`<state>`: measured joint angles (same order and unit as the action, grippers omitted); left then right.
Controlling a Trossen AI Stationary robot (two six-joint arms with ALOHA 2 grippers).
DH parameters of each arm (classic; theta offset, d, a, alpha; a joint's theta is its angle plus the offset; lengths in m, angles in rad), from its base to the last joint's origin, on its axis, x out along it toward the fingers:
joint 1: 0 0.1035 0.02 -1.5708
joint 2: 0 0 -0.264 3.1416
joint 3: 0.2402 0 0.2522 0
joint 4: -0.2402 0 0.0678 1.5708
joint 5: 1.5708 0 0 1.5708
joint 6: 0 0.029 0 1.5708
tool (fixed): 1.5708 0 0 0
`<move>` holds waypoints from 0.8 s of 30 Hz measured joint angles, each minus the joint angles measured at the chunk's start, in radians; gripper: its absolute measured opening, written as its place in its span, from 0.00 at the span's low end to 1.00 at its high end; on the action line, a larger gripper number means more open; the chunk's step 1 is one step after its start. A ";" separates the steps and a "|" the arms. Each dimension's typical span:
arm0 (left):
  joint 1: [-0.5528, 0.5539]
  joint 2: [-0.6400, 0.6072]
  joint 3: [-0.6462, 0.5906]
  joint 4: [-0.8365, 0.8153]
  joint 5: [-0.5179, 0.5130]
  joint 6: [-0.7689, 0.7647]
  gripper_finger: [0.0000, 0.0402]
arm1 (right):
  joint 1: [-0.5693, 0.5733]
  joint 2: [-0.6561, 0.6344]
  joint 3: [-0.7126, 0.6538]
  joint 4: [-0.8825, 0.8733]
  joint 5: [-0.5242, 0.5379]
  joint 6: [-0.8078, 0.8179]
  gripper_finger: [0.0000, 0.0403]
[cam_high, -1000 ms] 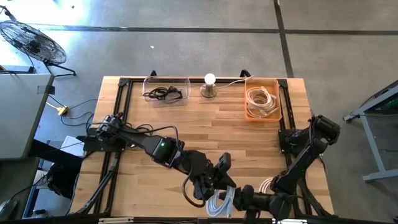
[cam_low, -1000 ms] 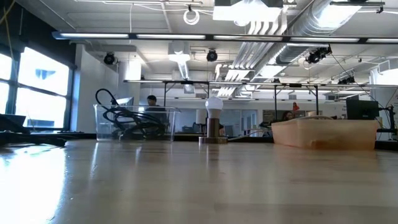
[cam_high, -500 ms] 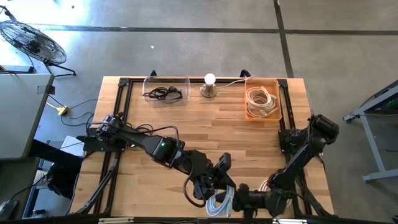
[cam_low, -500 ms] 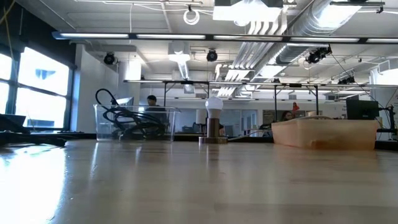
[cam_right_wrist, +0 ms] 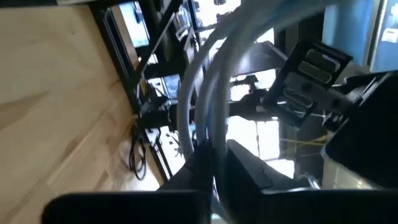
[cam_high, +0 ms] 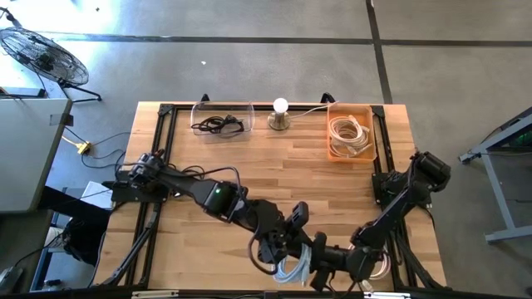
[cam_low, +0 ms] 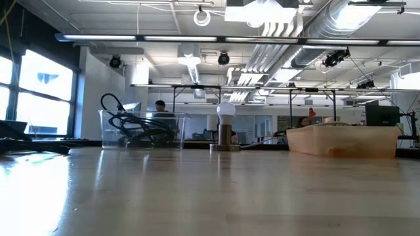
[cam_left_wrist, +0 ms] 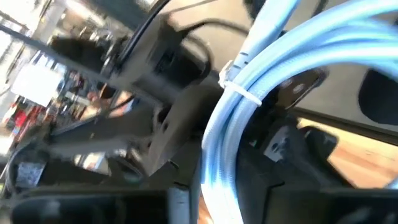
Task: Pick & Place USB Port
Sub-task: Put the blue HDMI cable into the orange bin
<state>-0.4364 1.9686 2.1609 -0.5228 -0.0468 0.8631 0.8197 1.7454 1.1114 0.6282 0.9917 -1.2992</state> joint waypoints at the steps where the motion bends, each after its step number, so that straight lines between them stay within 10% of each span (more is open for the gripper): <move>1: 0.001 0.000 0.000 0.001 -0.008 -0.005 0.21 | 0.001 0.000 0.000 0.007 0.012 0.000 0.06; 9: -0.003 -0.003 -0.001 -0.013 -0.123 -0.040 0.60 | 0.000 -0.002 0.000 0.016 0.098 0.044 0.04; 17: -0.005 -0.084 -0.001 0.007 -0.165 -0.065 0.71 | 0.001 -0.006 0.004 -0.004 0.197 0.068 0.02; 24: -0.059 -0.191 0.005 -0.183 -0.671 -0.040 0.71 | 0.021 0.000 -0.002 -0.033 0.228 0.083 0.02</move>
<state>-0.4954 1.7776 2.1662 -0.7054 -0.7178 0.8228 0.8403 1.7453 1.1095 0.5952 1.2194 -1.2166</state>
